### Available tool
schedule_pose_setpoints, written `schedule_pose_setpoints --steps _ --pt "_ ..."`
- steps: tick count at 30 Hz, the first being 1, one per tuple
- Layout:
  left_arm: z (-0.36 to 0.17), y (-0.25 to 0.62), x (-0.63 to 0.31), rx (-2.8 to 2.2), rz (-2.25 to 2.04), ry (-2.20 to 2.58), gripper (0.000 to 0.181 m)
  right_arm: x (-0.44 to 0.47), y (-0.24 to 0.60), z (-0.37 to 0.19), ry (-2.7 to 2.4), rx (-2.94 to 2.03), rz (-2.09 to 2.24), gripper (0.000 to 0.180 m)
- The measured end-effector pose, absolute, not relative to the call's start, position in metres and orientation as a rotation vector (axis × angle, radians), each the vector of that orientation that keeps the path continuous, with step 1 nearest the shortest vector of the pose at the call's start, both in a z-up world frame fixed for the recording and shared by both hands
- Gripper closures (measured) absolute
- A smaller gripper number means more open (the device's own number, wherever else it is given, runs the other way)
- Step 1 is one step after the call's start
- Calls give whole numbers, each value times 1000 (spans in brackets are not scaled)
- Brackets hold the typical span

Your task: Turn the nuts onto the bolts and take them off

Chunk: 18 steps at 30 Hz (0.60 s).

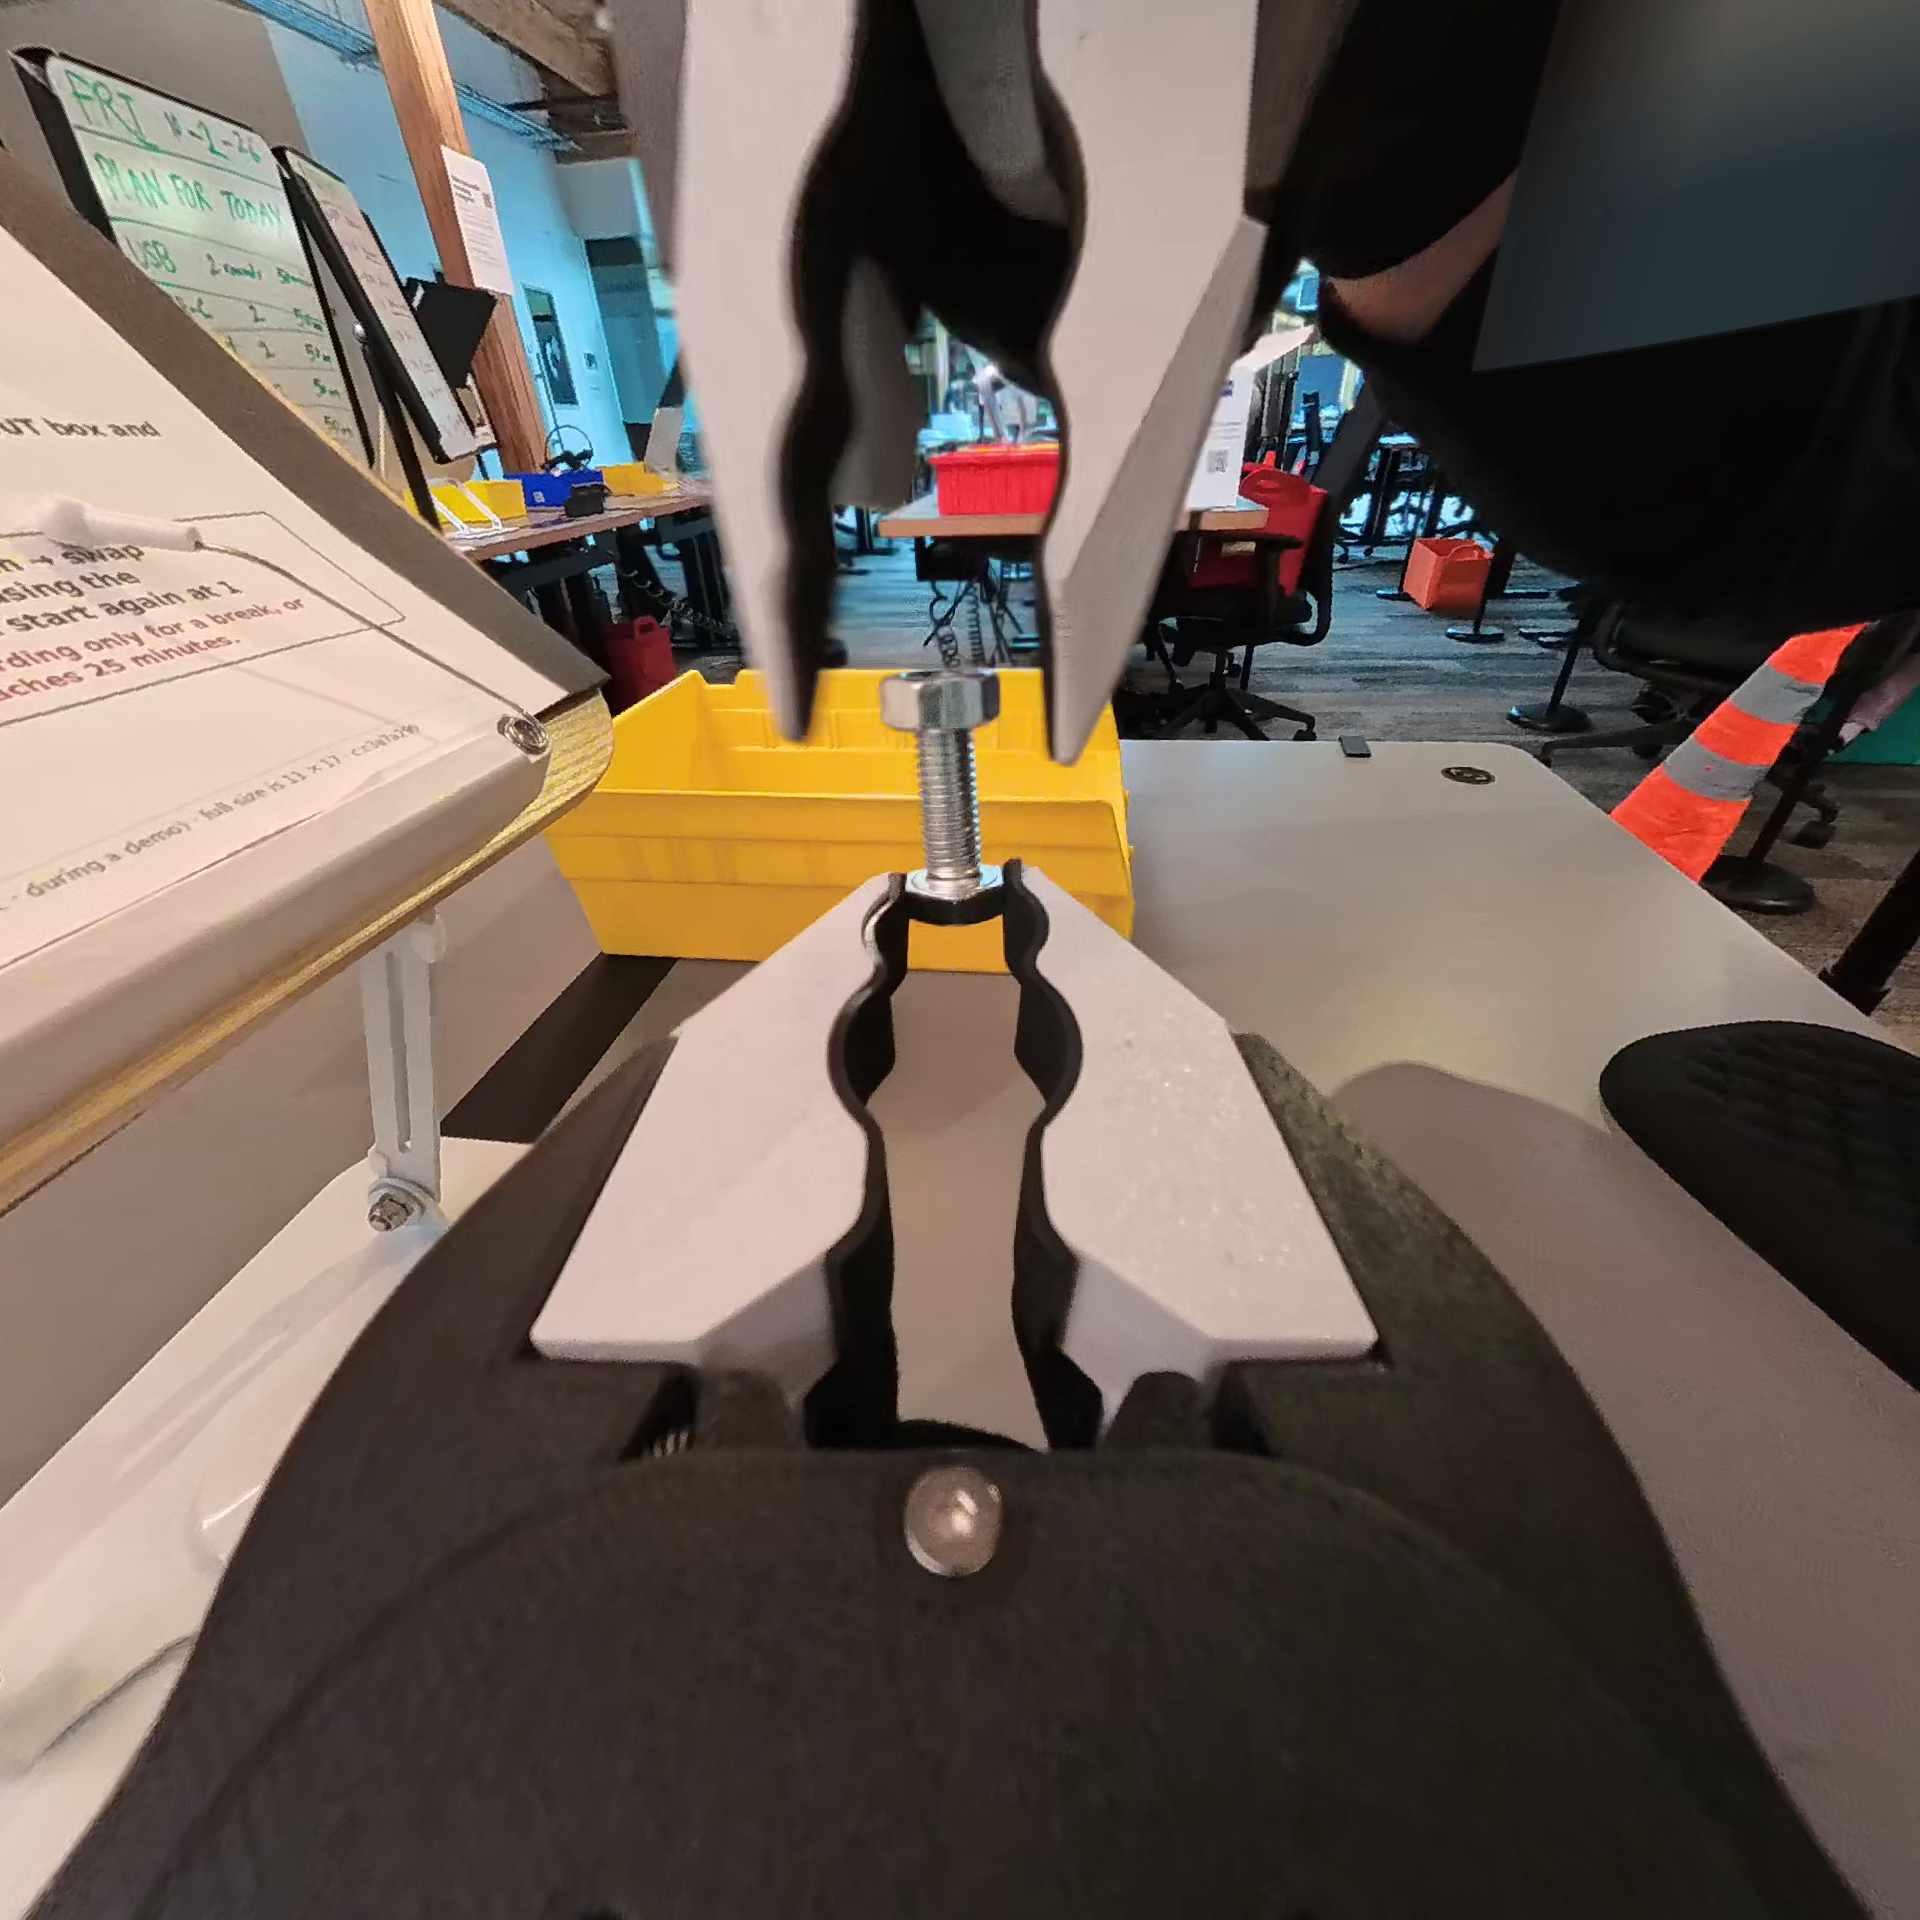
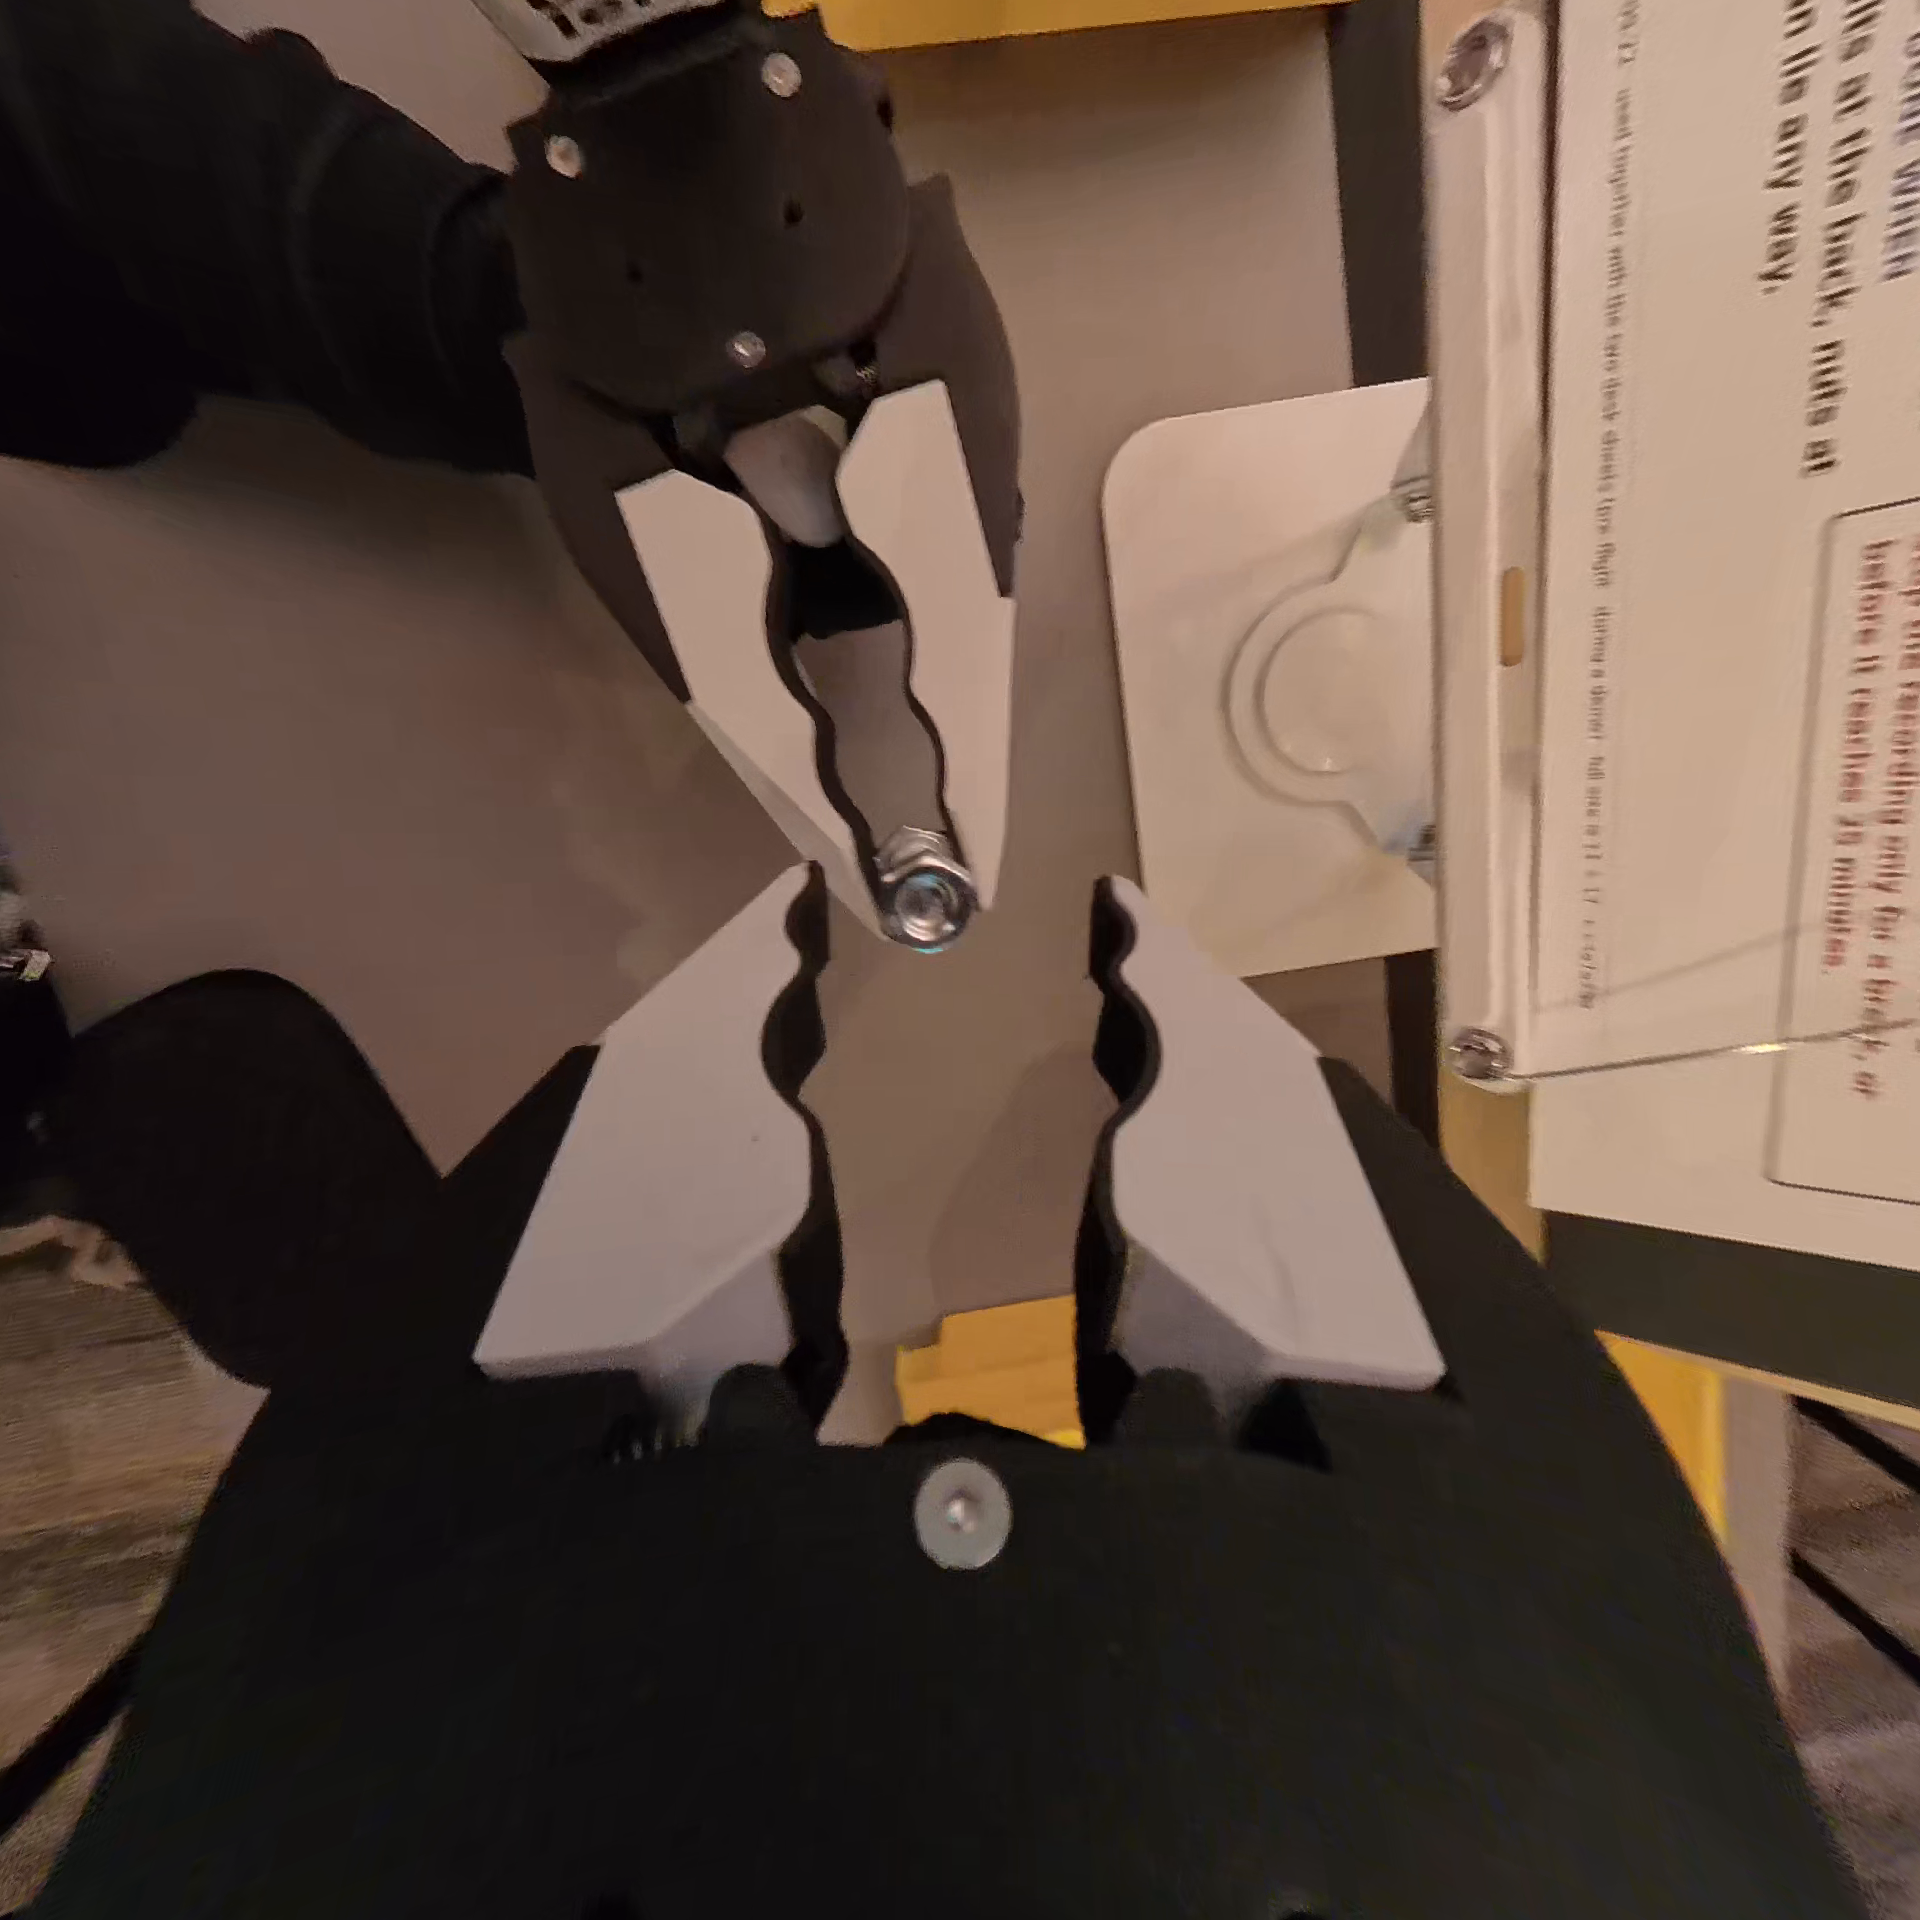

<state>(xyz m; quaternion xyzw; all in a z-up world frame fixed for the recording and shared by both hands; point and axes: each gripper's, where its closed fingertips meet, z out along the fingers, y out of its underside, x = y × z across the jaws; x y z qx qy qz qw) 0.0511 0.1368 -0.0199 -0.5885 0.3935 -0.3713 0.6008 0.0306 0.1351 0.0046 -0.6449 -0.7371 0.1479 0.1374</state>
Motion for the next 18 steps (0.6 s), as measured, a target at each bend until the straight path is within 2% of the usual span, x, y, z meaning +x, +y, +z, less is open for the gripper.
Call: schedule_pose_setpoints --steps 4,9,11,15,18 --pt "-17 137 48 -1358 -866 899 165 34 140 10 -2218 -1670 340 130" --pt "-18 137 50 -1358 -868 905 165 32 135 12 -2343 -1383 220 149" --pt "-19 136 51 -1360 -867 910 165 31 133 10 -2367 -1345 203 162" --pt "-21 136 52 -1367 -859 918 165 32 131 7 -2368 -1380 219 163" --pt "-22 137 52 -1368 -860 915 165 32 134 6 -2270 -1628 312 164"
